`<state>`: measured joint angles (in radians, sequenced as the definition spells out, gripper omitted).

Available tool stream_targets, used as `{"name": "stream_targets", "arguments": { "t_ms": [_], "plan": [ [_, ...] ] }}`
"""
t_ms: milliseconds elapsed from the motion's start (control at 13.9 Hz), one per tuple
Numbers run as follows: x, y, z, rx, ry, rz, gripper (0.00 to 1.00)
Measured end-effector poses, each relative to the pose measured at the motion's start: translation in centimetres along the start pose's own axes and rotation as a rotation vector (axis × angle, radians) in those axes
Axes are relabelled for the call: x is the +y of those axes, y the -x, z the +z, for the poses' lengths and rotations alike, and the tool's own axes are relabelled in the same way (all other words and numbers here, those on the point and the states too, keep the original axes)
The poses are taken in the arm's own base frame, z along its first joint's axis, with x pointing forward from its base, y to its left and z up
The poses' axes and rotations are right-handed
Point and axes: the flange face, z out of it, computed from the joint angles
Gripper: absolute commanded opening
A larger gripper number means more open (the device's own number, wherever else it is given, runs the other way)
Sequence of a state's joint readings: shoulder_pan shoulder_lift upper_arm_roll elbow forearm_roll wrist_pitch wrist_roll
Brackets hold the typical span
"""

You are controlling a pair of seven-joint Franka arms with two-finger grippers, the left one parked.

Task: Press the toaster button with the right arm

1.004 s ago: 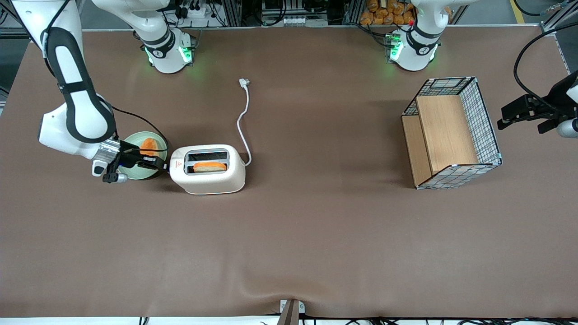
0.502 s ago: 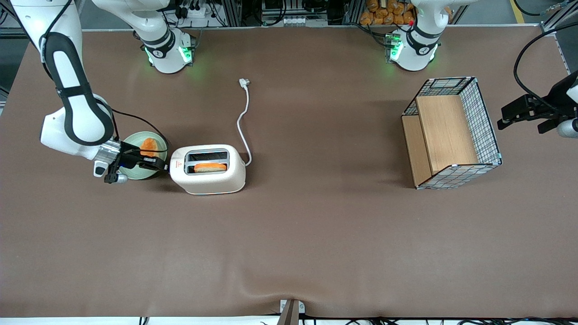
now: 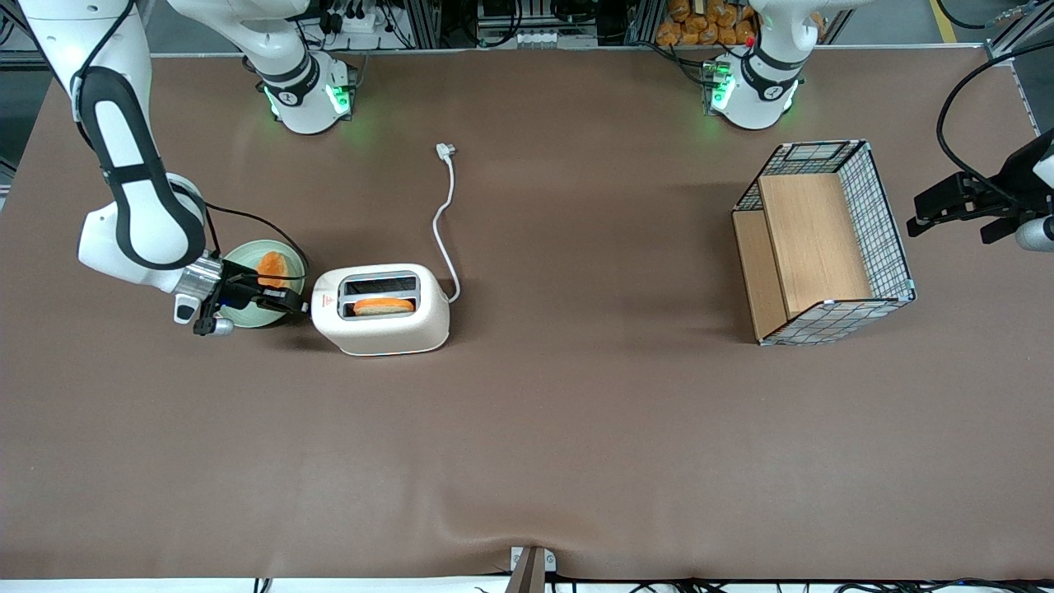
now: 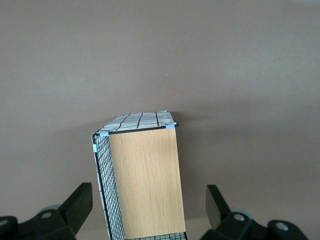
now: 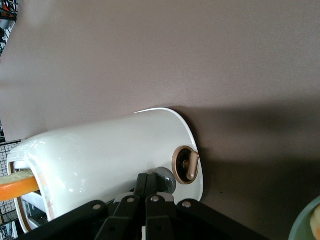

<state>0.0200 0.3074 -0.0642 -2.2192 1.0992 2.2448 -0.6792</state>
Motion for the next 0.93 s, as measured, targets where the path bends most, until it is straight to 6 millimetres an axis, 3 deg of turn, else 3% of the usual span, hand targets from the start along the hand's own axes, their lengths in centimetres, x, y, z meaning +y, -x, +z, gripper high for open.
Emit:
{"name": "stream_targets", "arguments": {
  "t_ms": [933],
  "plan": [
    [0.63,0.03,0.41,0.002,-0.012,-0.030,0.00]
  ]
}}
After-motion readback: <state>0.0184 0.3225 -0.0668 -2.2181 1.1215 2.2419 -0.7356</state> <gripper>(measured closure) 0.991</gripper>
